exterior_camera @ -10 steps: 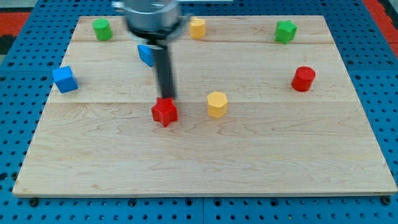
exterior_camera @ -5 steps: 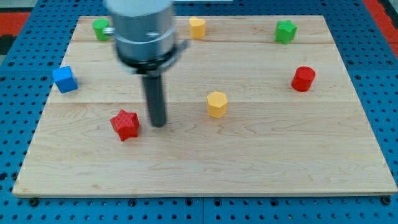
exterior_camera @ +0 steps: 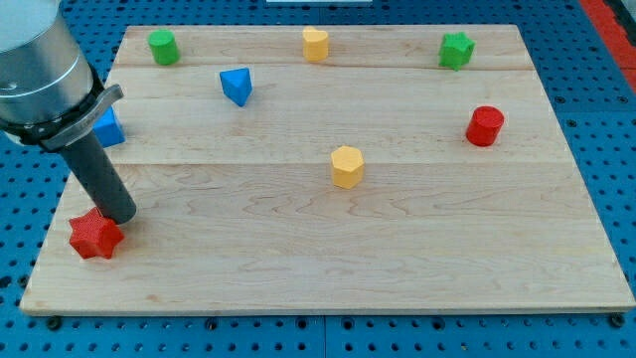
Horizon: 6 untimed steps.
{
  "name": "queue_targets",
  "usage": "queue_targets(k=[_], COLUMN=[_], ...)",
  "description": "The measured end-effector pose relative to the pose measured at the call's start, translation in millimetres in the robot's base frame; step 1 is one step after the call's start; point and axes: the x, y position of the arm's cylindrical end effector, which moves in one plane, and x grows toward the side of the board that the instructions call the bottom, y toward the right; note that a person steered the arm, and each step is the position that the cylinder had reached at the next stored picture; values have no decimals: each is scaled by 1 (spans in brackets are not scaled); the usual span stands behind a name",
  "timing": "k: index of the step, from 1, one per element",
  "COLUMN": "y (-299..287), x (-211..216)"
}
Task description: Move the red star towards the bottom left of the board
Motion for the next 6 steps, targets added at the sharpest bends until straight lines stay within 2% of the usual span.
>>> queue_targets(k=[1,2,5,6], y=[92,111,112,112], x=[-27,-37,-37,-56])
